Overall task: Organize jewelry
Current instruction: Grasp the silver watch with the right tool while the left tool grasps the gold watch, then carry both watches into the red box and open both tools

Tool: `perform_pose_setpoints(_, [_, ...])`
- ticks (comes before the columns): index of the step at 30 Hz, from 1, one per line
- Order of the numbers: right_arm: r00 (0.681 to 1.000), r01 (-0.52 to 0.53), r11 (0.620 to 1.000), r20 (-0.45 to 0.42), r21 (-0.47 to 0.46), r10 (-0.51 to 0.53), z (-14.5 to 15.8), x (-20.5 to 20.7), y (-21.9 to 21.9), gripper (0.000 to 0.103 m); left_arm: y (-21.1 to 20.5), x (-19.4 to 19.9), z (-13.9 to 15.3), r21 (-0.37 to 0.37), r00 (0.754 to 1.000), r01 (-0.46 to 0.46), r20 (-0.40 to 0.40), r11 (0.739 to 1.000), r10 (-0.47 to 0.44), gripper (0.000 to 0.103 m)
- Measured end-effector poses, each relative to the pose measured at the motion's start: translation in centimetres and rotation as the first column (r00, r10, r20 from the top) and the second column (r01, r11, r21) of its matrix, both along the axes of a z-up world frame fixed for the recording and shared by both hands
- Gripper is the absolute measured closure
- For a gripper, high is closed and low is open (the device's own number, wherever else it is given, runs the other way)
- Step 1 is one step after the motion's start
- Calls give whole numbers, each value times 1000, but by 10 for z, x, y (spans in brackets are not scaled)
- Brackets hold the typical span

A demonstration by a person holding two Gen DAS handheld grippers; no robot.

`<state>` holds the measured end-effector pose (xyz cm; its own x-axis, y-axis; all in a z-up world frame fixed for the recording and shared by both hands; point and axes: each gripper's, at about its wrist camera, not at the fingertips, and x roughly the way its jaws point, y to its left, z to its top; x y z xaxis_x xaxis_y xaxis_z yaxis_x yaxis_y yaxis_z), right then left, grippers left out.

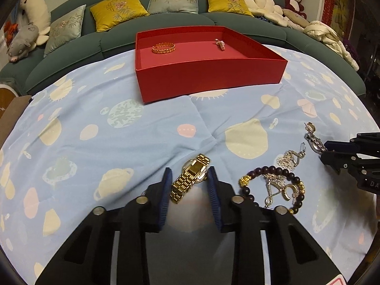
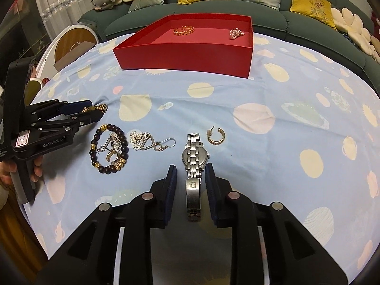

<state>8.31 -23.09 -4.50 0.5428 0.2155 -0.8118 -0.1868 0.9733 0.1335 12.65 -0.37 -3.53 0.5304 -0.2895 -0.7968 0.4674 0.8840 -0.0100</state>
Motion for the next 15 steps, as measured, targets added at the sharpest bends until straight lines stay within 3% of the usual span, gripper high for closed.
perform_pose_setpoints(3, [1000,17,1000,-5,19,-17,1,-1,-4,91,1,-2,3,-35,1000,0,-25,999,-1,94])
perform_pose_setpoints(8, [999,20,999,26,38,-21,14,-5,-6,92,8,-4,11,-97,998,-26,-56,995,21,94])
perform_pose_setpoints(15, [995,22,997,98,69,-28,43,-13,-6,92,14,-15,37,-166,998,-44,-41,985,37,94])
